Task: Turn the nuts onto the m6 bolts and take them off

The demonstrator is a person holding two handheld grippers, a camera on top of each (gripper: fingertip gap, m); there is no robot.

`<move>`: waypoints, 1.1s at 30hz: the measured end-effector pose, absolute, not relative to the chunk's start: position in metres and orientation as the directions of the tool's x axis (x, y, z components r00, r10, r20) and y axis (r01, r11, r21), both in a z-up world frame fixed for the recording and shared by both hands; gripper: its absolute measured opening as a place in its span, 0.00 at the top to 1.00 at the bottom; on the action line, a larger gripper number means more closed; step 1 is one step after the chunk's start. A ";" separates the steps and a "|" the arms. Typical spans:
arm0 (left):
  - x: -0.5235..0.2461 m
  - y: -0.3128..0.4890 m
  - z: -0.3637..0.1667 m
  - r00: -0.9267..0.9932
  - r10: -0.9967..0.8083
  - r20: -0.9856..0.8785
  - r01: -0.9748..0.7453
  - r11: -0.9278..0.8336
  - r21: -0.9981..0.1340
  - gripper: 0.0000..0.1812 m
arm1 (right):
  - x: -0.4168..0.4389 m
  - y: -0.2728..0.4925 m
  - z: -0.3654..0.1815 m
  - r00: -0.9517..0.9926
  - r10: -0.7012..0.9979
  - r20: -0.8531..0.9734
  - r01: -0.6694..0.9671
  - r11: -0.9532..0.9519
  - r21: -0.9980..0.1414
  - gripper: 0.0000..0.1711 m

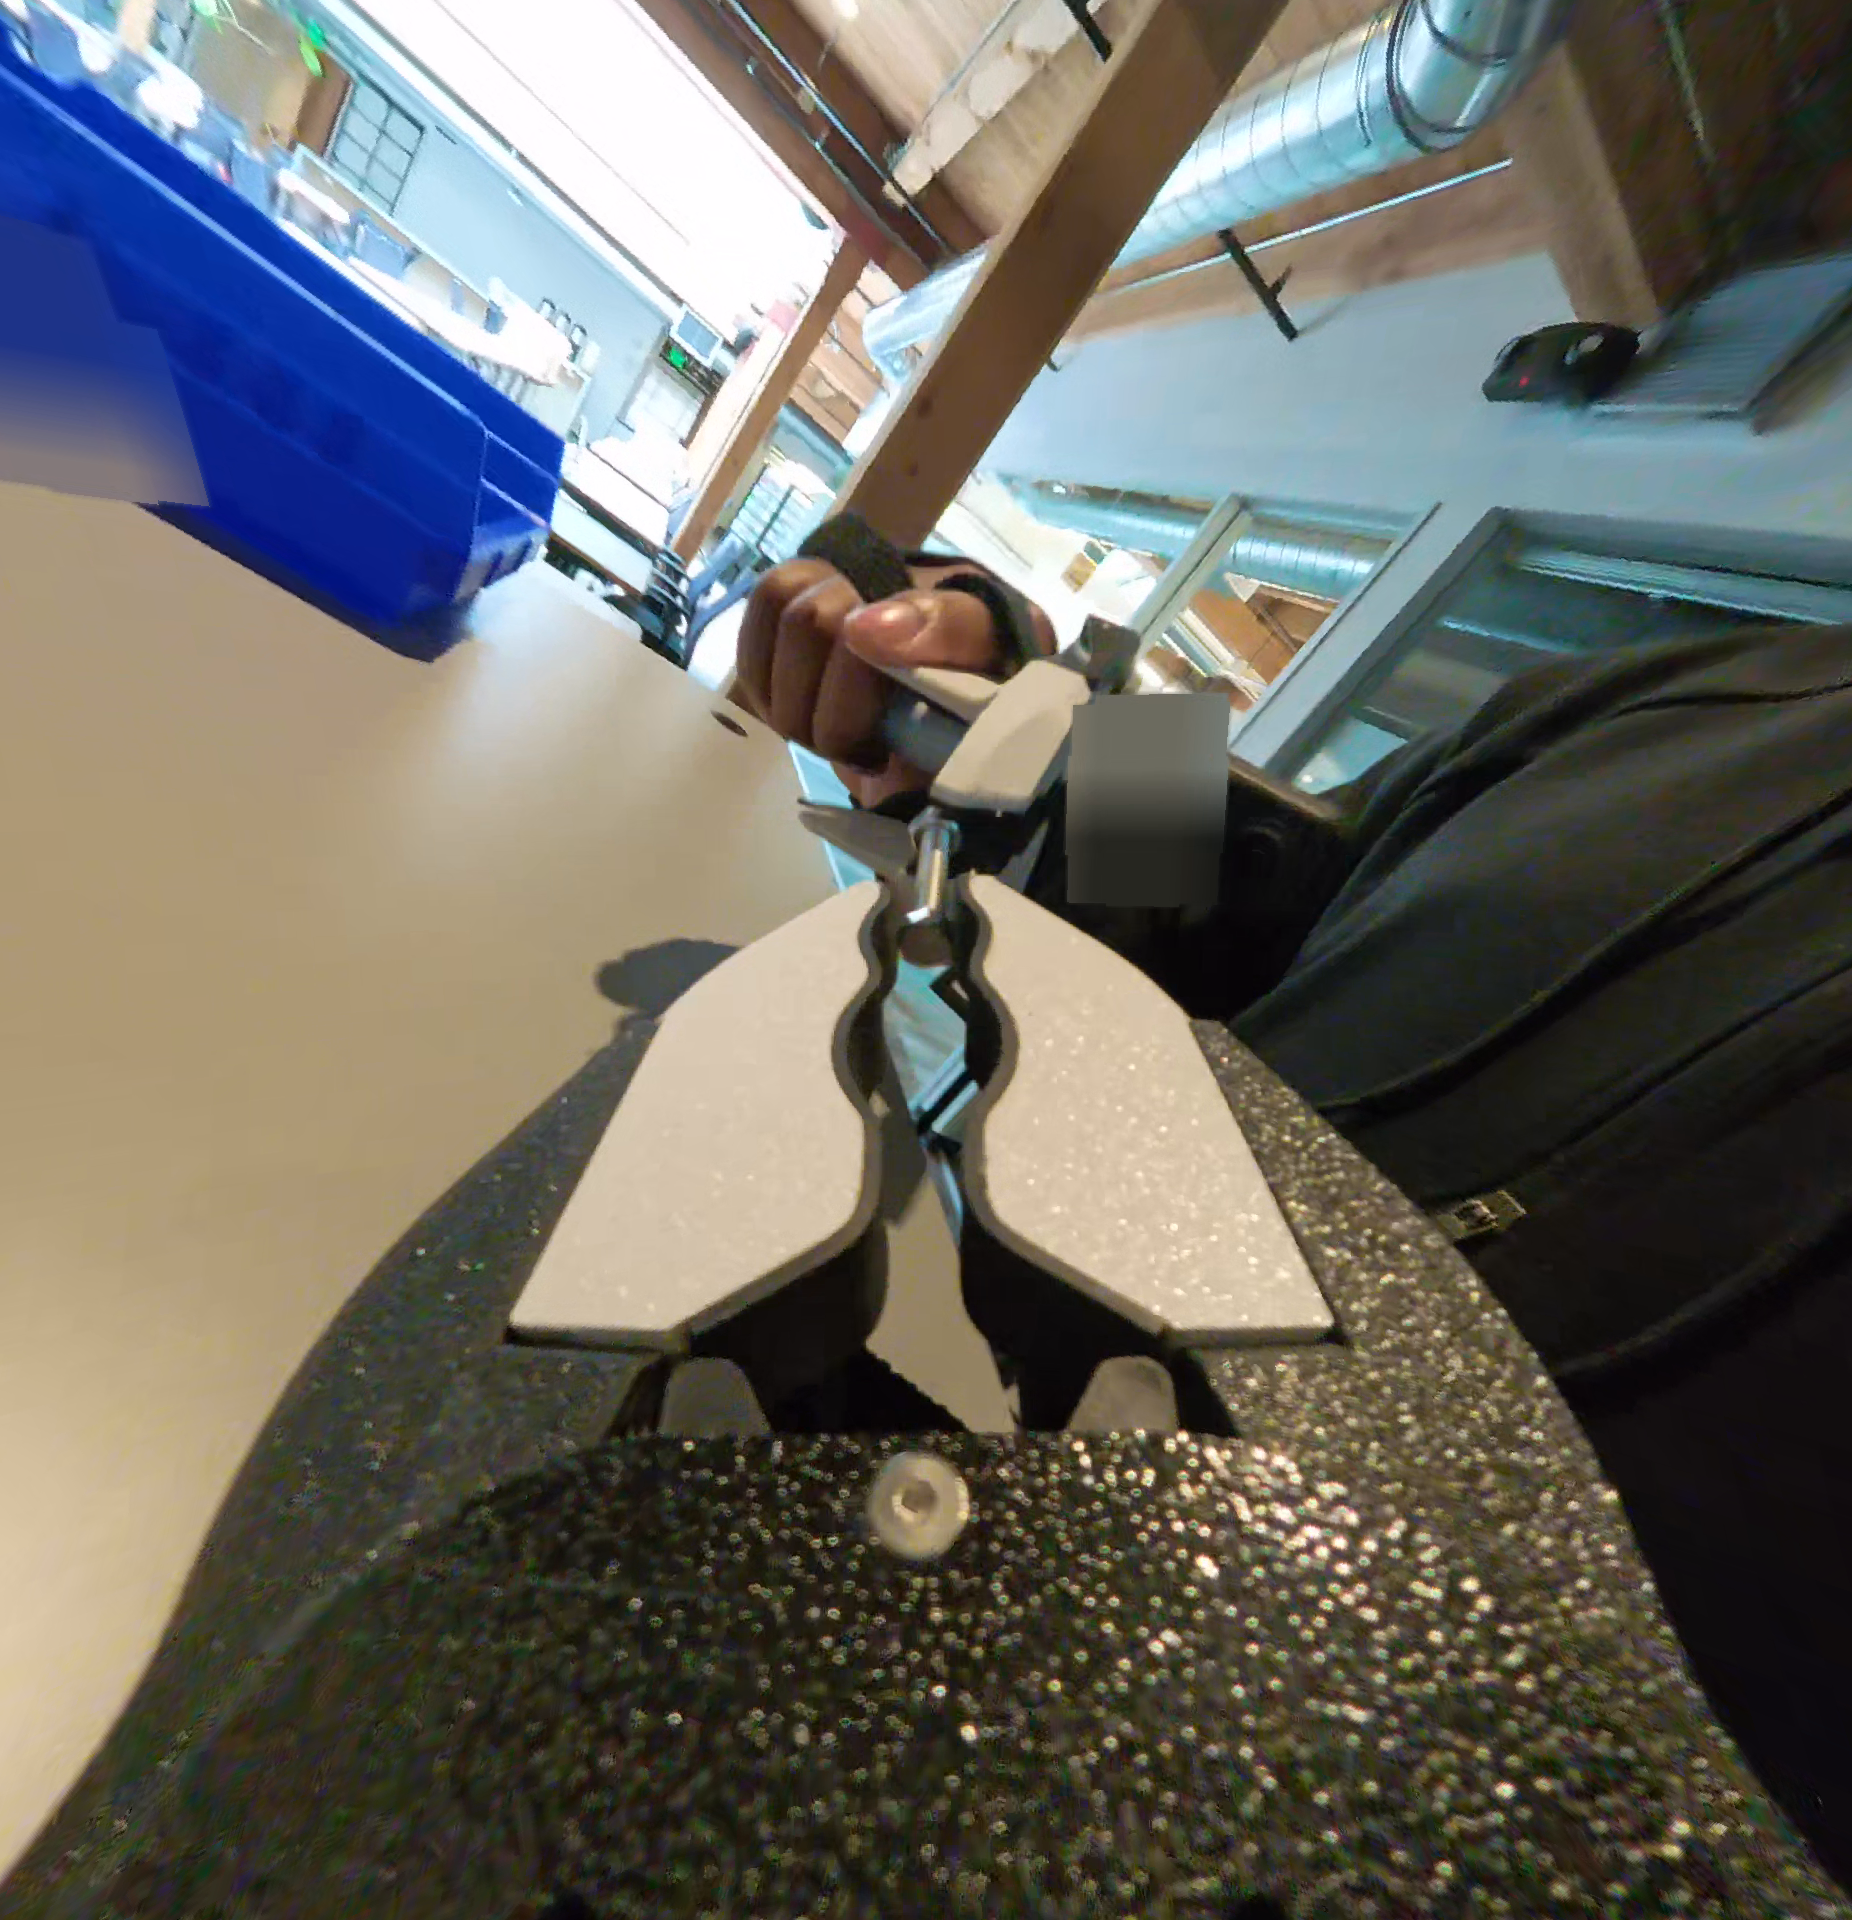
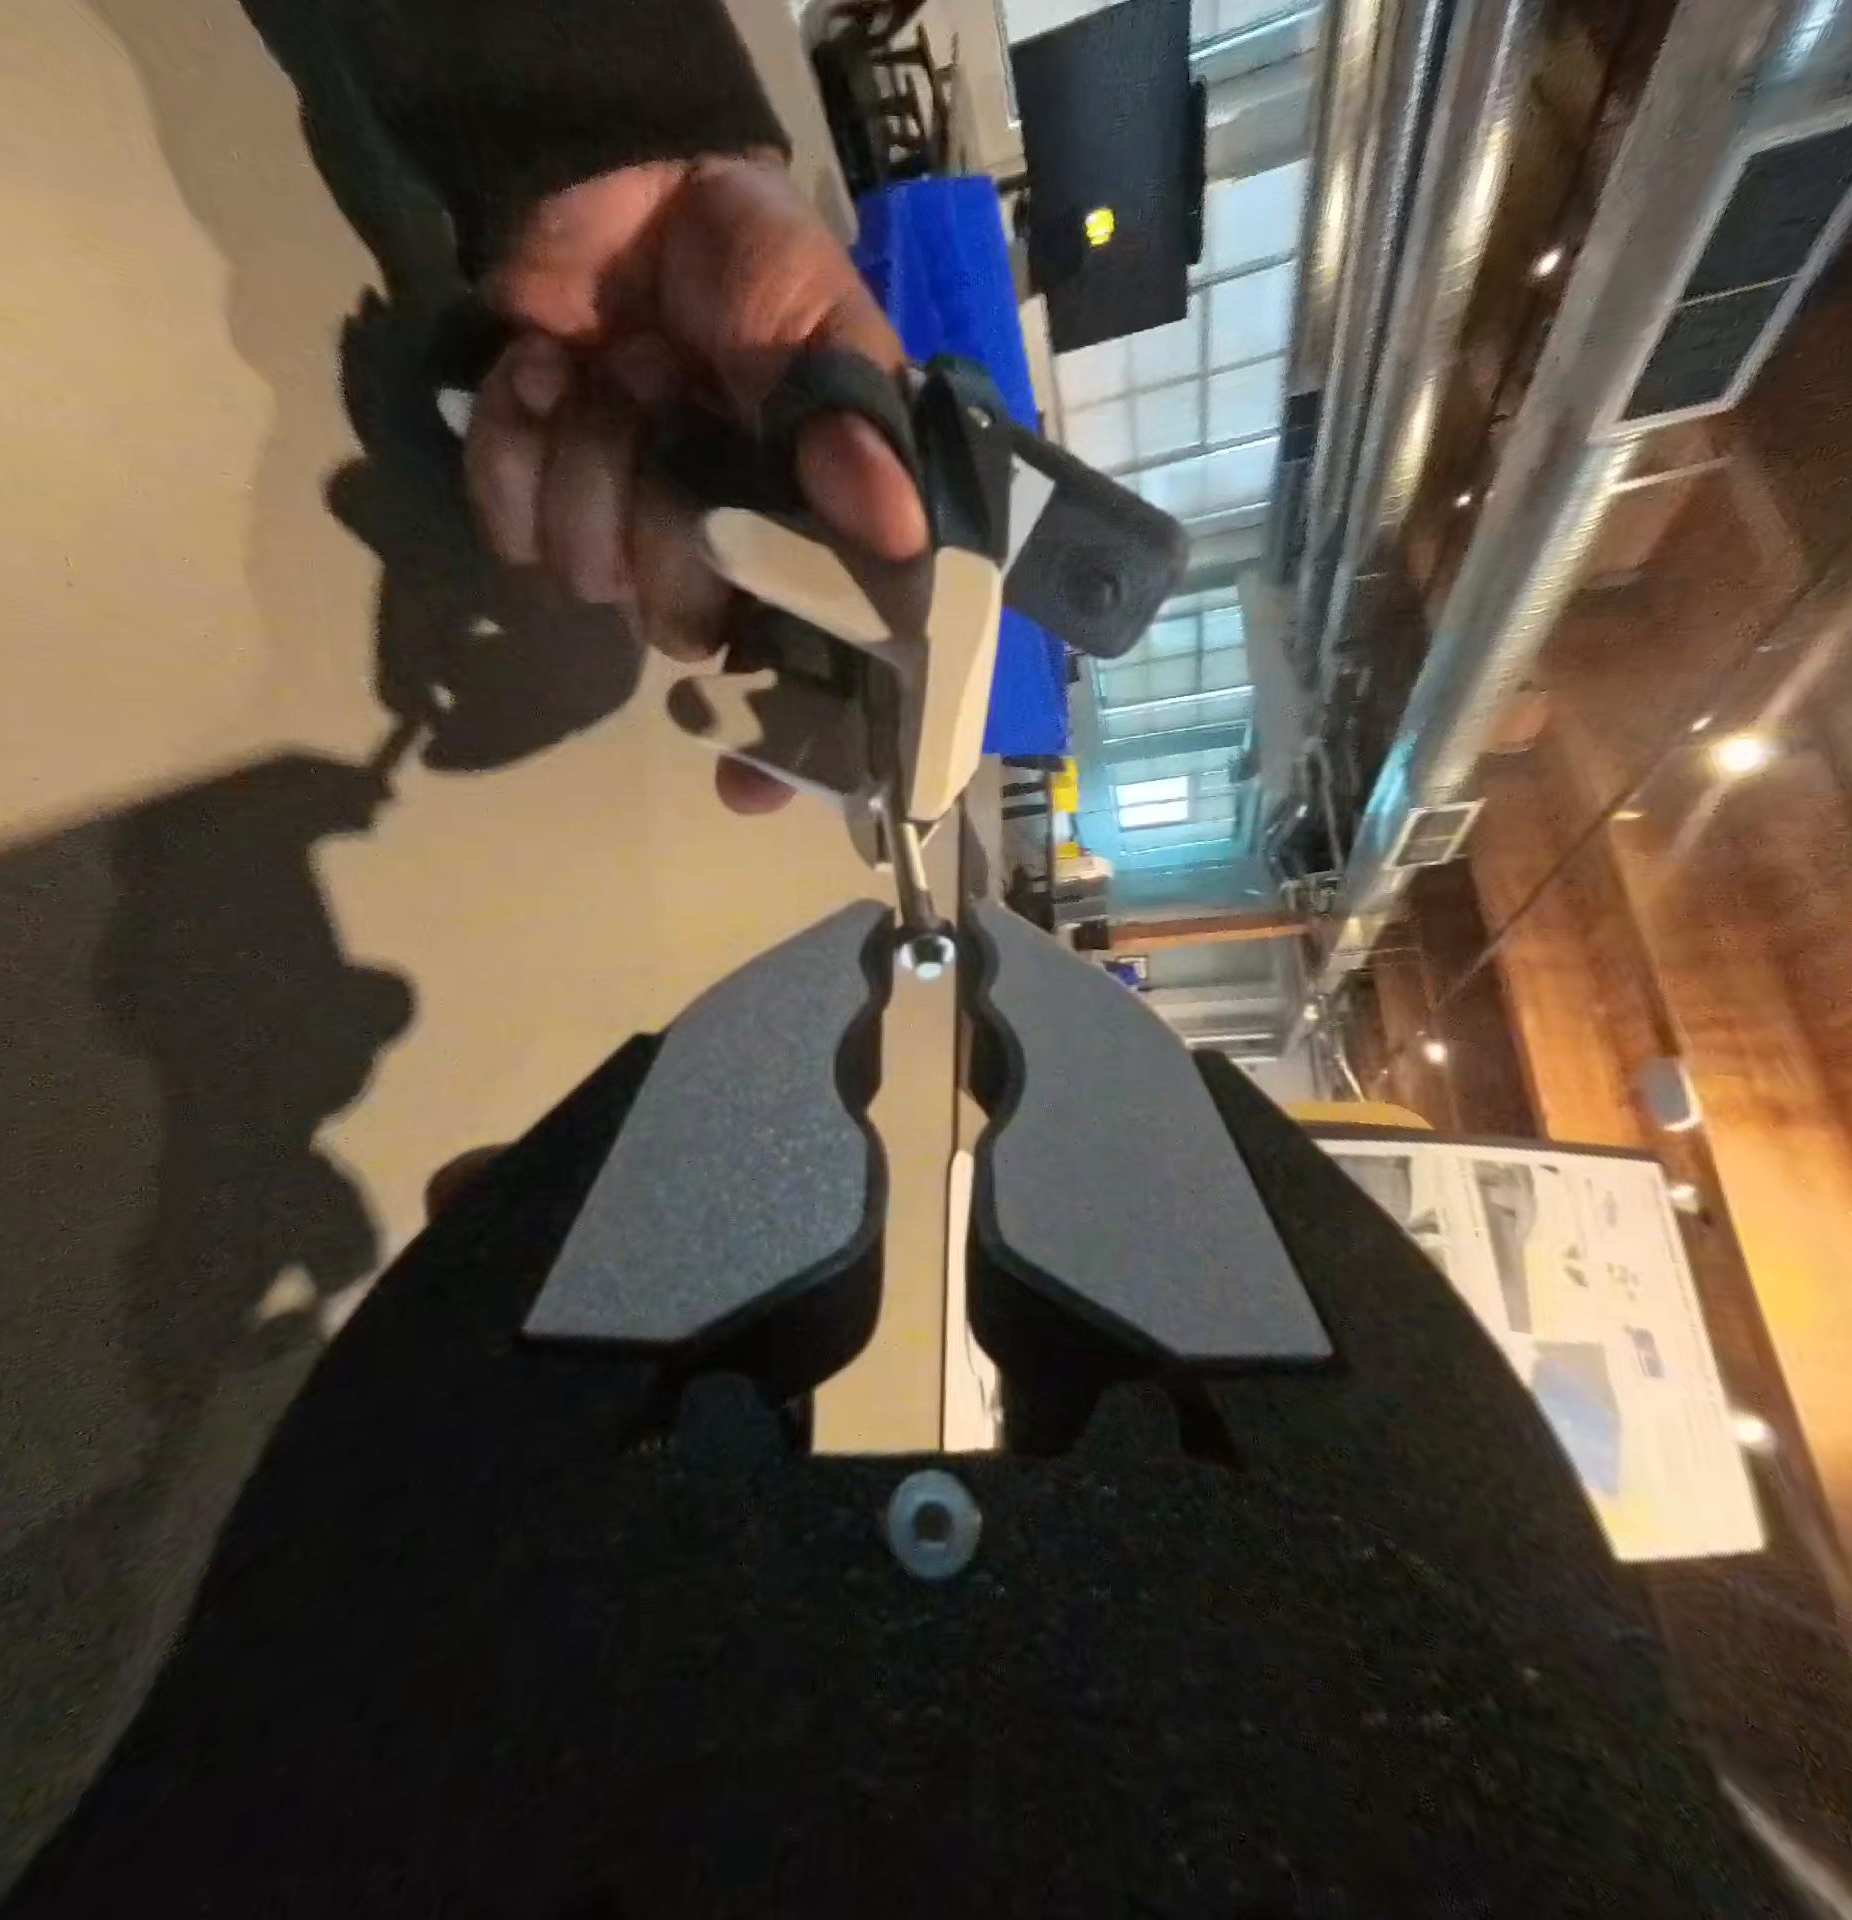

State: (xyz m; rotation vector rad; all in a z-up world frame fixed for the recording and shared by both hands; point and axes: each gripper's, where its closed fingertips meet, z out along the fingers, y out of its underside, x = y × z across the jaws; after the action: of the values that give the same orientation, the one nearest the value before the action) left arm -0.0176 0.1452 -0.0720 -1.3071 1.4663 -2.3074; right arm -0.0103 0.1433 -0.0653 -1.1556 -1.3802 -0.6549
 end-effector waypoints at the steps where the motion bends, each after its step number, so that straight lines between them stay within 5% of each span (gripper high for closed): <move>1: -0.016 0.147 -0.070 -0.623 -0.531 0.575 -0.296 -0.520 -0.801 0.95 | -0.009 0.143 -0.063 0.218 0.285 0.933 0.881 0.353 -0.314 0.91; 5: -0.002 0.165 -0.064 -0.562 -0.712 0.420 -0.118 -0.434 -0.893 0.95 | 0.008 0.149 -0.063 0.617 0.599 0.510 0.559 0.122 -0.820 0.81; 8: 0.013 0.190 -0.055 -0.485 -0.823 0.296 0.030 -0.354 -0.935 0.95 | 0.032 0.163 -0.057 0.702 0.697 0.148 0.241 -0.037 -0.970 0.77; 13: 0.054 0.245 -0.055 -0.366 -0.917 0.160 0.132 -0.222 -0.966 0.95 | 0.086 0.213 -0.065 0.637 0.741 -0.212 -0.052 -0.233 -0.971 0.75; 19: 0.104 0.291 -0.059 -0.366 -0.928 0.061 0.158 -0.127 -0.979 0.95 | 0.138 0.278 -0.079 0.579 0.732 -0.359 -0.209 -0.292 -0.933 0.76; 29: 0.115 0.290 -0.080 -0.315 -0.949 -0.029 0.013 0.026 -1.000 0.95 | 0.143 0.270 -0.068 0.533 0.794 -0.292 -0.258 -0.176 -0.950 0.80; 33: 0.114 0.282 -0.084 -0.356 -0.933 -0.053 -0.006 0.059 -0.998 0.95 | 0.131 0.271 -0.080 0.563 0.789 -0.246 -0.159 -0.190 -0.969 0.80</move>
State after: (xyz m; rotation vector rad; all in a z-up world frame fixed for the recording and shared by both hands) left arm 0.1142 0.2820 -0.0836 -0.9844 1.5109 -1.4184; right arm 0.1310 0.2712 -0.0803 -1.5330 -0.5566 0.9343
